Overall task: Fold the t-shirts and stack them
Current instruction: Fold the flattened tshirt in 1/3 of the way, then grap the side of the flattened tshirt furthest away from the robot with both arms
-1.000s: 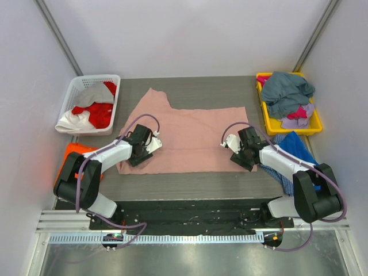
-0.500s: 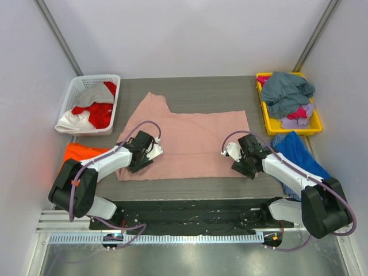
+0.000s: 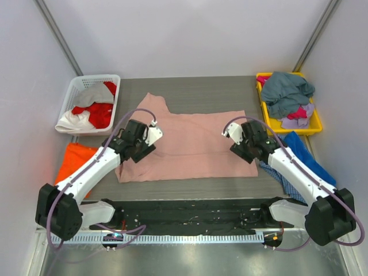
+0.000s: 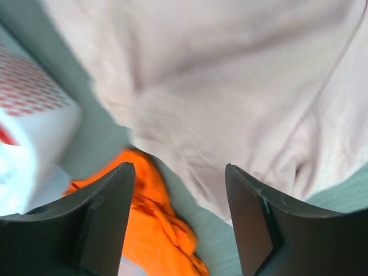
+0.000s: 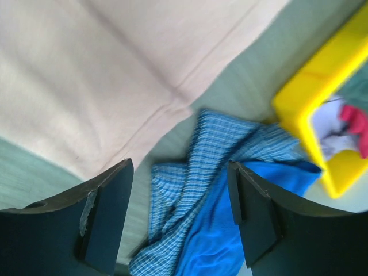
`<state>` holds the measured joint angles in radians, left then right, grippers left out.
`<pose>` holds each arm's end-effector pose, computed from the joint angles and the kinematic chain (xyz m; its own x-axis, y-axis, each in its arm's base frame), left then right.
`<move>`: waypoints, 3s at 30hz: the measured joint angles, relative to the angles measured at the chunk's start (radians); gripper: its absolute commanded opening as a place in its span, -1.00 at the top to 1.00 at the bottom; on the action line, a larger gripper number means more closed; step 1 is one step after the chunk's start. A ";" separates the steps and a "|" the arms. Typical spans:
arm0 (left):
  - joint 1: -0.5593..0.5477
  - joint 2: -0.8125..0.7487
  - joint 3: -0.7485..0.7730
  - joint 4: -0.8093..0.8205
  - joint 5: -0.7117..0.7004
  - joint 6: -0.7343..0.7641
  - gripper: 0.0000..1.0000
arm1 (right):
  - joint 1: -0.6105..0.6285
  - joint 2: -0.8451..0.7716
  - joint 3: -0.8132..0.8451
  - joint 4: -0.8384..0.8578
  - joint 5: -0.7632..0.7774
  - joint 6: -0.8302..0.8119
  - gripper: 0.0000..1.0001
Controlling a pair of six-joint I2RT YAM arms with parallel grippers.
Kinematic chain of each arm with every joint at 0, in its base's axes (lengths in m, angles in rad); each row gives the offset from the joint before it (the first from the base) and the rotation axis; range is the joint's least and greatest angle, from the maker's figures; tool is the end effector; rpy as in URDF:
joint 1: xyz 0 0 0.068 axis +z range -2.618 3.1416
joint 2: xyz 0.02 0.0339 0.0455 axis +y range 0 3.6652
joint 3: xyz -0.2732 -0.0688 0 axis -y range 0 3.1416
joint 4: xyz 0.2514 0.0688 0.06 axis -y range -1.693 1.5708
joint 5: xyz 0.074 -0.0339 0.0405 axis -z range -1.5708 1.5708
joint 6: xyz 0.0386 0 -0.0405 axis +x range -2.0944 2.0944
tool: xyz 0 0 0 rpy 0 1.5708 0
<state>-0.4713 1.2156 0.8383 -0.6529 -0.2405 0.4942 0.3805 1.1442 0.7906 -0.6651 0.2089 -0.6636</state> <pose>0.2164 -0.1000 0.2372 -0.5152 0.7796 -0.3562 0.6544 0.6261 0.4239 0.2093 0.0751 0.2363 -0.4612 -0.8335 -0.3044 -0.6936 0.5526 -0.4622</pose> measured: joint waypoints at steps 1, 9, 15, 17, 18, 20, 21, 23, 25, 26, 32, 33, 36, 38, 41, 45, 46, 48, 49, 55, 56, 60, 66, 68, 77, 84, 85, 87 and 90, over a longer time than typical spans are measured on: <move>0.000 -0.010 0.032 0.002 0.002 -0.002 -0.46 | 0.000 -0.002 0.021 0.003 0.002 0.005 -0.47; 0.032 0.099 0.222 0.156 -0.019 0.011 -0.51 | -0.008 0.108 0.133 0.164 0.080 0.035 -0.47; 0.153 0.438 0.512 0.240 0.045 0.002 -0.51 | -0.053 0.322 0.249 0.330 0.093 0.116 -0.44; 0.192 0.555 0.642 0.249 0.084 -0.008 -0.51 | -0.074 0.391 0.304 0.371 0.092 0.146 -0.43; 0.204 0.610 0.702 0.253 0.103 -0.014 -0.50 | -0.081 0.424 0.333 0.390 0.092 0.160 -0.41; 0.225 0.697 0.807 0.254 0.131 -0.018 -0.50 | -0.093 0.482 0.380 0.422 0.092 0.187 -0.40; 0.233 0.748 0.868 0.255 0.149 -0.019 -0.50 | -0.098 0.505 0.397 0.434 0.093 0.198 -0.38; 0.236 0.810 0.935 0.261 0.169 -0.020 -0.50 | -0.104 0.546 0.425 0.460 0.093 0.218 -0.37; 0.235 0.879 1.008 0.269 0.201 -0.022 -0.50 | -0.107 0.576 0.438 0.479 0.093 0.234 -0.36; 0.236 0.909 1.038 0.282 0.216 -0.024 -0.49 | -0.107 0.588 0.443 0.485 0.092 0.241 -0.36; 0.254 1.094 1.200 0.323 0.294 -0.134 -0.48 | -0.108 0.636 0.448 0.505 0.097 0.251 -0.29; 0.264 1.124 1.230 0.322 0.307 -0.164 -0.48 | -0.109 0.641 0.447 0.509 0.100 0.252 -0.28; 0.295 1.191 1.290 0.324 0.325 -0.230 -0.49 | -0.119 0.642 0.443 0.523 0.105 0.253 -0.29; 0.311 1.212 1.302 0.324 0.331 -0.253 -0.49 | -0.125 0.642 0.443 0.534 0.105 0.254 -0.29; 0.328 1.232 1.318 0.319 0.333 -0.260 -0.48 | -0.135 0.642 0.438 0.542 0.106 0.256 -0.29; 0.325 1.257 1.351 0.319 0.347 -0.258 -0.45 | -0.142 0.643 0.425 0.544 0.106 0.259 -0.28; 0.323 1.262 1.357 0.320 0.351 -0.257 -0.43 | -0.142 0.643 0.422 0.544 0.105 0.260 -0.28; 0.320 1.275 1.369 0.319 0.365 -0.255 -0.37 | -0.142 0.644 0.417 0.545 0.104 0.262 -0.28; 0.319 1.283 1.375 0.318 0.370 -0.255 -0.36 | -0.142 0.644 0.415 0.544 0.104 0.263 -0.28; 0.314 1.327 1.408 0.301 0.377 -0.251 -0.30 | -0.142 0.645 0.396 0.544 0.101 0.265 -0.28; 0.315 1.334 1.410 0.298 0.376 -0.251 -0.31 | -0.142 0.645 0.393 0.544 0.100 0.265 -0.29; 0.320 1.355 1.417 0.285 0.375 -0.249 -0.31 | -0.142 0.645 0.381 0.545 0.095 0.265 -0.28; 0.331 1.360 1.430 0.272 0.373 -0.246 -0.29 | -0.142 0.645 0.354 0.544 0.085 0.267 -0.27; 0.335 1.360 1.439 0.273 0.373 -0.246 -0.27 | -0.142 0.645 0.344 0.544 0.084 0.267 -0.27; 0.362 1.361 1.442 0.268 0.384 -0.257 -0.16 | -0.142 0.645 0.331 0.544 0.079 0.267 -0.25; 0.375 1.362 1.442 0.251 0.425 -0.280 -0.14 | -0.142 0.645 0.327 0.544 0.073 0.267 -0.24; 0.375 1.363 1.442 0.248 0.430 -0.280 -0.13 | -0.142 0.645 0.327 0.544 0.072 0.267 -0.24; 0.375 1.364 1.442 0.239 0.442 -0.281 -0.11 | -0.142 0.645 0.327 0.544 0.072 0.267 -0.24; 0.375 1.368 1.442 0.220 0.458 -0.280 -0.04 | -0.142 0.645 0.327 0.544 0.072 0.266 -0.23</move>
<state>-0.0959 2.5835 2.2807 -0.4328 0.2176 0.2142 0.2382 1.7889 1.1172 -0.1215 0.2810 -0.3973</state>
